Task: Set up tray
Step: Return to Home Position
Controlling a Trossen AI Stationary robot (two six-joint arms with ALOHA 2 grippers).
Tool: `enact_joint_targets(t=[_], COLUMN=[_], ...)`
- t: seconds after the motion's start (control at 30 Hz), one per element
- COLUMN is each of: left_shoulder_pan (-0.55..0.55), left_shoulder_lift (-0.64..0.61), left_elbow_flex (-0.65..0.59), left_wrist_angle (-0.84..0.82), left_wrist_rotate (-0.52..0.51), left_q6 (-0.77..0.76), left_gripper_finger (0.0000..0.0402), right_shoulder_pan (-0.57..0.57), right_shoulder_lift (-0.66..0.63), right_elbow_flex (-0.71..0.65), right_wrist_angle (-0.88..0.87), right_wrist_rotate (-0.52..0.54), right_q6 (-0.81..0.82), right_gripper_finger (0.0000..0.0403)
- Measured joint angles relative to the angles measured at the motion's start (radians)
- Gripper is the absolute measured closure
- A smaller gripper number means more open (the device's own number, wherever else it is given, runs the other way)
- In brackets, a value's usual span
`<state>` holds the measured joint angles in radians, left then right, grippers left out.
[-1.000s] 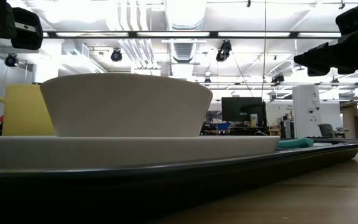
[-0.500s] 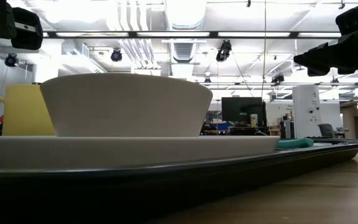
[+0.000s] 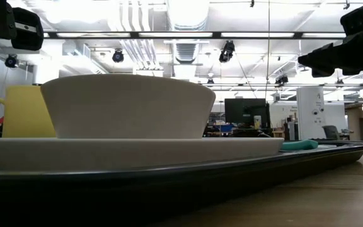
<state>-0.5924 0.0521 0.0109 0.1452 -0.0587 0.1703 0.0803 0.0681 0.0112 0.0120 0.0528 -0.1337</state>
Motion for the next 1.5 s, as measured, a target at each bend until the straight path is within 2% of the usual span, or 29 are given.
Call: enact_joint_targets(t=[0.07, 0.2, 0.33, 0.5, 0.87, 1.5], left_shoulder_pan=[0.0, 0.0, 0.0, 0.0, 0.0, 0.0], left_shoulder_lift=[0.0, 0.0, 0.0, 0.0, 0.0, 0.0], left_elbow_flex=[0.0, 0.0, 0.0, 0.0, 0.0, 0.0], left_wrist_angle=[0.0, 0.0, 0.0, 0.0, 0.0, 0.0], left_wrist_rotate=[0.0, 0.0, 0.0, 0.0, 0.0, 0.0], left_q6=[0.0, 0.0, 0.0, 0.0, 0.0, 0.0], left_gripper_finger=[0.0285, 0.0285, 0.0285, 0.0285, 0.0285, 0.0285], right_shoulder_pan=[0.0, -0.003, -0.003, -0.003, -0.003, -0.002], right_shoulder_lift=[0.0, 0.014, 0.019, 0.03, 0.032, 0.032], right_elbow_flex=[0.0, 0.0, 0.0, 0.0, 0.0, 0.0], right_wrist_angle=[0.003, 0.024, 0.028, 0.029, 0.029, 0.028], right_wrist_rotate=[0.023, 0.151, 0.179, 0.186, 0.186, 0.184], right_q6=[-0.003, -0.048, -0.07, -0.136, -0.11, -0.105], right_gripper_finger=[0.0281, 0.0276, 0.0271, 0.0268, 0.028, 0.0277])
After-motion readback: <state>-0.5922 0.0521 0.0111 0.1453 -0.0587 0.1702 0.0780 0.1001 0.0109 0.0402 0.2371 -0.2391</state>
